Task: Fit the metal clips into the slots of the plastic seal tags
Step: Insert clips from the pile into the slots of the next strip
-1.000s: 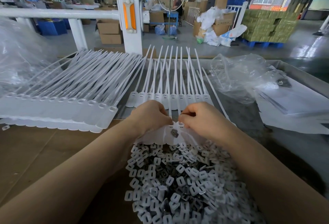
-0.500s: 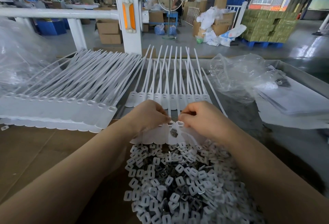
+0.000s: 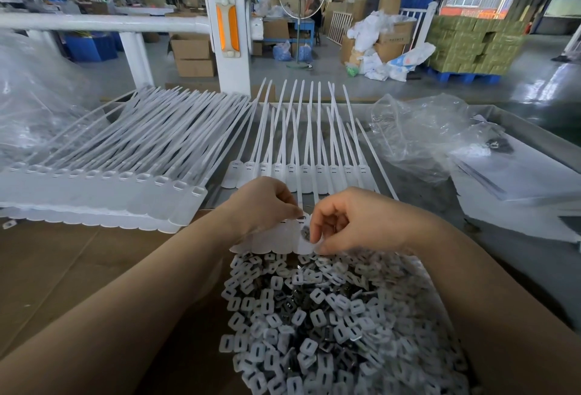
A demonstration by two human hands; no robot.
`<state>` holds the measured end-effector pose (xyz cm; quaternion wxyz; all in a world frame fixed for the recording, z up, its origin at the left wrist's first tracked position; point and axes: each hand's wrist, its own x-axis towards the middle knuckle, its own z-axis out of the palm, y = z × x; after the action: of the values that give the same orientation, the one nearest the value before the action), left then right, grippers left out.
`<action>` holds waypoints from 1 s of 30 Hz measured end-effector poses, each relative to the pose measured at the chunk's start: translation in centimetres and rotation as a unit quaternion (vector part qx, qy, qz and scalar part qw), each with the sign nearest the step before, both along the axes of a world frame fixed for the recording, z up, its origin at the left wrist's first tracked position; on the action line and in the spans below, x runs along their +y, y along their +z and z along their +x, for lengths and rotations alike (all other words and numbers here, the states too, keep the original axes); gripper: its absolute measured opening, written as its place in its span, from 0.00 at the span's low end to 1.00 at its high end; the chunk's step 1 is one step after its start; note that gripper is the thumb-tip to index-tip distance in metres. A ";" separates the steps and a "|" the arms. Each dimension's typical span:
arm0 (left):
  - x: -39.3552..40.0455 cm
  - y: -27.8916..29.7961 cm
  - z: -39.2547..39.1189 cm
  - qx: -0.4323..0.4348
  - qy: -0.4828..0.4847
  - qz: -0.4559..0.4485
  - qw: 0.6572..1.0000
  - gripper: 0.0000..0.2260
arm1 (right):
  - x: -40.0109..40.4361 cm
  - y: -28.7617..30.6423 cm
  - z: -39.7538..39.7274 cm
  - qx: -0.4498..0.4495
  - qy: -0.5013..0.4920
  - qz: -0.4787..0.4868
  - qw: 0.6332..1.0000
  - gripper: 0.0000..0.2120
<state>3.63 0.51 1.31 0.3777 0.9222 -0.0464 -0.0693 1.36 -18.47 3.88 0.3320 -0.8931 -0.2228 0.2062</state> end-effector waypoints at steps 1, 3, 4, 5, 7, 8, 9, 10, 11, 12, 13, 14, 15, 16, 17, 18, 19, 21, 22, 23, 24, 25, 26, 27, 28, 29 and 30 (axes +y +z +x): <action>0.0 0.0 0.0 -0.001 -0.002 -0.001 1.000 0.04 | -0.1 0.1 0.0 0.000 0.012 -0.001 1.000 0.06; 0.0 0.0 0.0 -0.002 -0.003 -0.002 1.000 0.04 | -0.3 0.2 0.0 0.002 0.033 -0.005 0.999 0.06; 0.1 0.1 0.0 -0.003 -0.004 -0.001 1.000 0.04 | -0.4 0.3 0.0 0.003 0.043 -0.008 0.999 0.06; 0.1 0.1 0.0 -0.004 -0.004 -0.001 1.000 0.04 | -0.4 0.3 0.1 0.005 0.054 -0.011 0.998 0.06; 0.1 0.1 0.0 -0.003 -0.007 -0.003 1.000 0.04 | -0.5 0.4 0.1 0.013 0.075 -0.015 0.997 0.07; 0.2 0.1 0.0 -0.003 -0.009 -0.005 1.000 0.04 | -0.6 0.5 0.1 0.019 0.084 -0.016 0.996 0.07; 0.2 0.1 0.1 -0.003 -0.011 -0.007 1.000 0.04 | -0.6 0.5 0.1 0.021 0.091 -0.017 0.995 0.07; 0.3 0.1 0.1 -0.004 -0.014 -0.007 1.000 0.04 | -0.6 0.5 0.0 0.020 0.094 -0.020 0.995 0.07; 0.3 0.1 0.1 -0.006 -0.018 -0.007 1.000 0.04 | -0.7 0.5 0.0 0.015 0.093 -0.025 0.995 0.07; 0.4 0.1 0.1 -0.007 -0.021 -0.008 1.000 0.04 | -0.7 0.5 0.0 0.011 0.090 -0.029 0.995 0.06; 0.4 0.1 0.1 -0.010 -0.023 -0.011 1.000 0.04 | -0.6 0.5 0.0 0.008 0.086 -0.032 0.996 0.05; 0.5 0.1 0.1 -0.012 -0.025 -0.017 0.999 0.04 | -0.6 0.5 -0.1 0.008 0.082 -0.034 0.996 0.04; 0.6 0.1 0.1 -0.016 -0.028 -0.023 0.999 0.04 | -0.5 0.5 -0.1 0.008 0.078 -0.033 0.996 0.03; 0.8 0.1 0.1 -0.021 -0.033 -0.027 0.999 0.04 | -0.5 0.5 -0.2 0.004 0.070 -0.029 0.997 0.03; 1.0 0.1 0.2 -0.026 -0.039 -0.029 0.998 0.03 | -0.4 0.5 -0.2 0.001 0.058 -0.019 0.998 0.03; 1.1 0.1 0.2 -0.030 -0.045 -0.032 0.998 0.03 | -0.4 0.5 -0.1 0.003 0.042 -0.005 0.999 0.02; 1.3 0.2 0.2 -0.034 -0.050 -0.039 0.997 0.03 | -0.4 0.5 -0.1 0.010 0.026 0.011 1.000 0.02; 1.4 0.3 0.2 -0.041 -0.059 -0.059 0.996 0.02 | -0.4 0.6 -0.2 0.036 0.007 0.033 0.999 0.02; 1.4 0.4 0.2 -0.044 -0.064 -0.067 0.995 0.02 | -0.4 0.7 -0.3 0.047 0.008 0.039 0.998 0.03; 1.4 0.5 0.1 -0.047 -0.068 -0.071 0.994 0.02 | -0.4 0.8 -0.4 0.054 0.012 0.042 0.998 0.03; 1.3 0.5 0.1 -0.049 -0.072 -0.073 0.993 0.02 | -0.4 0.8 -0.4 0.056 0.016 0.044 0.997 0.03; 1.2 0.6 0.0 -0.049 -0.076 -0.075 0.993 0.02 | -0.3 0.8 -0.5 0.054 0.018 0.044 0.997 0.03; 1.1 0.6 -0.1 -0.047 -0.082 -0.077 0.993 0.02 | -0.3 0.8 -0.5 0.048 0.017 0.043 0.998 0.03; 1.0 0.7 -0.2 -0.042 -0.089 -0.079 0.992 0.02 | -0.2 0.8 -0.5 0.039 0.015 0.039 0.998 0.02; 0.9 0.7 -0.2 -0.037 -0.095 -0.078 0.992 0.02 | -0.1 0.7 -0.5 0.024 0.011 0.033 0.999 0.02; 0.9 0.8 -0.3 -0.033 -0.101 -0.075 0.991 0.02 | 0.0 0.7 -0.4 0.007 0.006 0.027 1.000 0.02; 0.9 0.9 -0.4 -0.029 -0.105 -0.073 0.991 0.02 | 0.0 0.7 -0.3 -0.006 -0.002 0.026 1.000 0.02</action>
<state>3.27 1.42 2.22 0.4327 0.8839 -0.1593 -0.0782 1.05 -18.46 4.56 0.3546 -0.8856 -0.2284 0.1945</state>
